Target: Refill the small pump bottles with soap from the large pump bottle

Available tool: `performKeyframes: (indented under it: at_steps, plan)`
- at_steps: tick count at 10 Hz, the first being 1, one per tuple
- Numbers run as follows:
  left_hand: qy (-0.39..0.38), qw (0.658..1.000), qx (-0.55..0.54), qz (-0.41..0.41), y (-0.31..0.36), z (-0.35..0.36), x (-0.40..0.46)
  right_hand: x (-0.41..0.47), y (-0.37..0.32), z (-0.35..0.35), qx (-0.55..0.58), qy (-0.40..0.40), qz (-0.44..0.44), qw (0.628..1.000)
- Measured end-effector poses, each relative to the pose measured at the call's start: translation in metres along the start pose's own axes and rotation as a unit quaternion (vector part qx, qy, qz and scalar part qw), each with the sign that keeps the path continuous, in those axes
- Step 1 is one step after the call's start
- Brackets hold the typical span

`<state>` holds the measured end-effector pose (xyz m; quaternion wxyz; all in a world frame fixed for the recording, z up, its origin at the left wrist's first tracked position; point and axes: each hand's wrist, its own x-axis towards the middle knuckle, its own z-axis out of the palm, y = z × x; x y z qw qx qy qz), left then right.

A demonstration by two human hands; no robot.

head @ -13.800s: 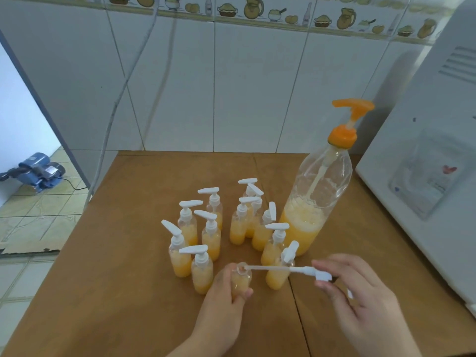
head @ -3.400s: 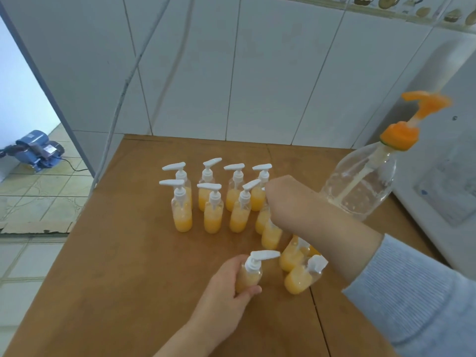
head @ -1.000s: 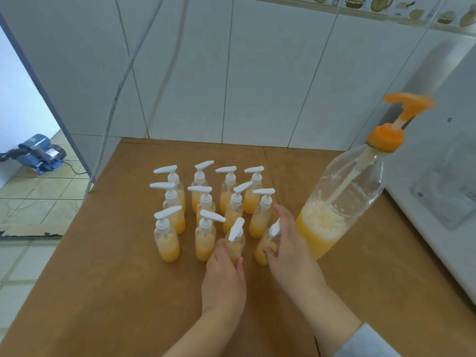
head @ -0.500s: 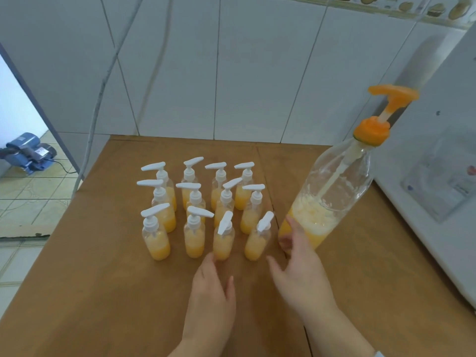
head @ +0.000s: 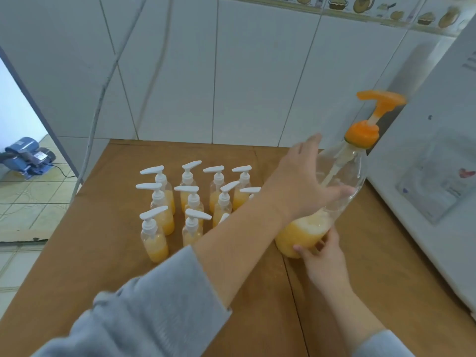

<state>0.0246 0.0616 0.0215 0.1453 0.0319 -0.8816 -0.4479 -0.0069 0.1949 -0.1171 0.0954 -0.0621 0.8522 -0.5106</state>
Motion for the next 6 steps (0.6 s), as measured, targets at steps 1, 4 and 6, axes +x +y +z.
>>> performKeyframes:
  at_steps: [1, 4, 6]
  plan:
    - [-0.04, 0.999, -0.022, -0.008, -0.013, 0.004, 0.015, 0.009, -0.004, 0.009, -0.011, 0.007, -0.003, 1.0]
    - [0.002, 0.999, 0.027, -0.044, -0.018, -0.012, 0.036, 0.039, -0.026, 0.029, -0.044, 0.005, -0.005, 0.999]
    - [0.024, 0.997, -0.064, -0.036, -0.017, -0.023, -0.02, 0.033, -0.03, 0.003, 0.018, -0.054, 0.05, 0.997]
